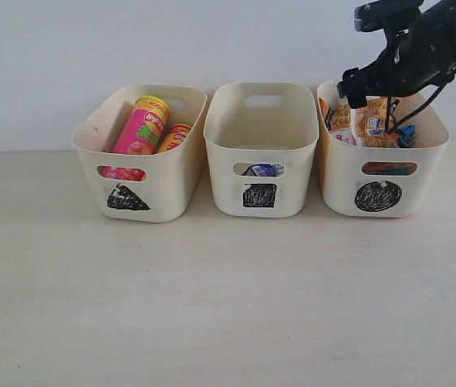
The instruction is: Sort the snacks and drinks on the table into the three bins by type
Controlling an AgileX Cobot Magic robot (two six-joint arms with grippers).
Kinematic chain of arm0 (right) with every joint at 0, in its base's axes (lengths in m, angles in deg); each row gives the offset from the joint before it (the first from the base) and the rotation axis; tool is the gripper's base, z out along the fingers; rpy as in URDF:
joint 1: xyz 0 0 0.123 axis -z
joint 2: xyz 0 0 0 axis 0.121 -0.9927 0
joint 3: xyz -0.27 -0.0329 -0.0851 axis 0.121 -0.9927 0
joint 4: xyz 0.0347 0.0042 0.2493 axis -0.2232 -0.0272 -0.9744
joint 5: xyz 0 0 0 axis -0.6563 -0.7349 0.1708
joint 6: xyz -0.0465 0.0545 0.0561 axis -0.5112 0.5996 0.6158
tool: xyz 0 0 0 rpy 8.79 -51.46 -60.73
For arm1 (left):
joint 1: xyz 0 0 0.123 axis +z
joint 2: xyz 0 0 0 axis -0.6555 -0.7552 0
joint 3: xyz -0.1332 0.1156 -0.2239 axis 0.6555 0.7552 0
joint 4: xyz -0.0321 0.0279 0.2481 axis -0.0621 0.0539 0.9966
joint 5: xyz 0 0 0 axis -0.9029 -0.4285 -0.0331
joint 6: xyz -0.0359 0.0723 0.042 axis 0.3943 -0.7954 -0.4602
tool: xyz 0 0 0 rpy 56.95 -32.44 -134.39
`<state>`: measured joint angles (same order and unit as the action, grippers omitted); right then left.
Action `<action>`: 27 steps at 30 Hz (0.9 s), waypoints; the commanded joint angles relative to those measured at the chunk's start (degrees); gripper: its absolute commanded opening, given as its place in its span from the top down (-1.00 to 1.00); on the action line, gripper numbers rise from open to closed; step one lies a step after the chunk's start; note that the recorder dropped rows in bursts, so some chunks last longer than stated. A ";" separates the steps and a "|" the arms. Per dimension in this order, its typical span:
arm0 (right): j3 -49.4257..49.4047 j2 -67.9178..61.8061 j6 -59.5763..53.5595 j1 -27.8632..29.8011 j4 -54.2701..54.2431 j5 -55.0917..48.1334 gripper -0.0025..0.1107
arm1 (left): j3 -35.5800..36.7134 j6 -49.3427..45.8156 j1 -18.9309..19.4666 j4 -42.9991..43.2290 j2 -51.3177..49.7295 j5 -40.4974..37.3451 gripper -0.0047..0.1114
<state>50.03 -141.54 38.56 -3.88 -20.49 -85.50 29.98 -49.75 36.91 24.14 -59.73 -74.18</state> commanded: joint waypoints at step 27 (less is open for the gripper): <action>-10.12 16.68 -22.03 12.28 -30.19 -34.35 0.93 | 0.20 0.50 0.19 0.19 0.18 0.50 0.85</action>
<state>44.17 -128.42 16.62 7.94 -49.45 -121.33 29.98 -49.75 36.91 24.14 -59.73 -74.18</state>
